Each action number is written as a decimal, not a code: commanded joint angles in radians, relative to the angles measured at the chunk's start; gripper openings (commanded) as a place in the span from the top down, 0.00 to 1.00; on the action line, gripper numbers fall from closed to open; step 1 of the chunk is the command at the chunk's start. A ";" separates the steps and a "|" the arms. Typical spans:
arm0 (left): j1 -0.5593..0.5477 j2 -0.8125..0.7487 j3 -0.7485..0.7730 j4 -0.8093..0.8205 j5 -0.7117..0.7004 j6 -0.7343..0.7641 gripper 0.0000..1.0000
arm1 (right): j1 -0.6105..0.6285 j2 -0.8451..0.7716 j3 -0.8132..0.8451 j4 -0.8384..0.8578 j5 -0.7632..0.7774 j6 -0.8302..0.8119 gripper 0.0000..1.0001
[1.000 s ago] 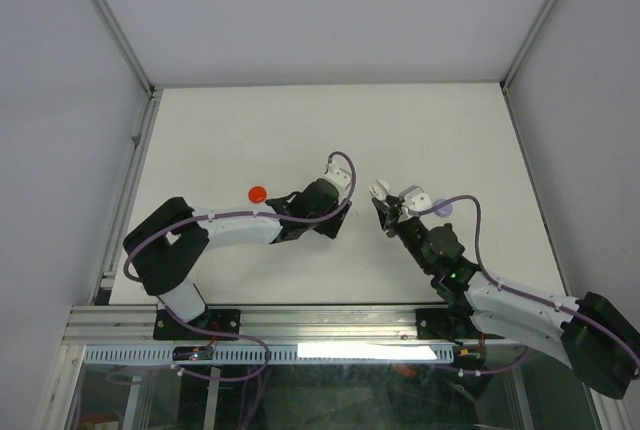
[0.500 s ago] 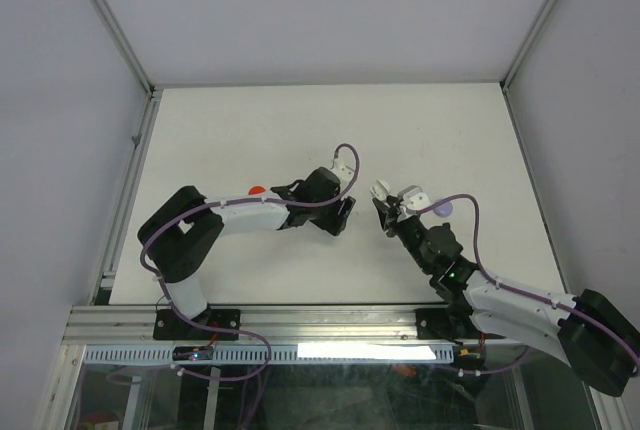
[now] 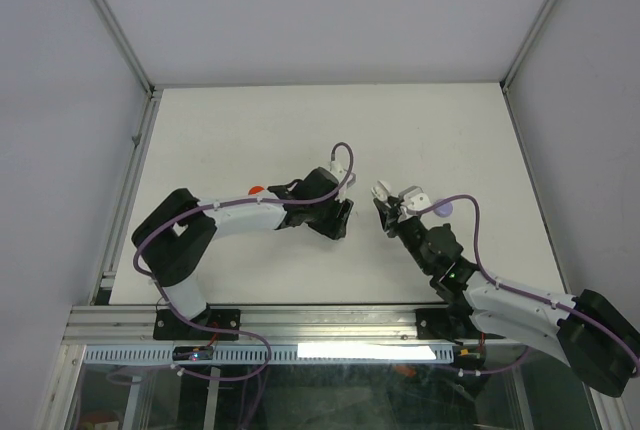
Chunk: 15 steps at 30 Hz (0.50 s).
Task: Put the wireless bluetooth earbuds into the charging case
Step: Pick up the earbud from the center of the board.
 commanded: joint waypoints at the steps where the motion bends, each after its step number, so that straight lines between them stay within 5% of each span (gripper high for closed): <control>1: -0.019 -0.062 0.004 0.003 0.036 -0.053 0.48 | -0.006 -0.013 -0.006 0.065 0.022 -0.009 0.87; 15: -0.035 -0.012 0.098 -0.029 -0.143 0.048 0.58 | -0.008 -0.053 -0.014 0.037 0.040 0.011 0.87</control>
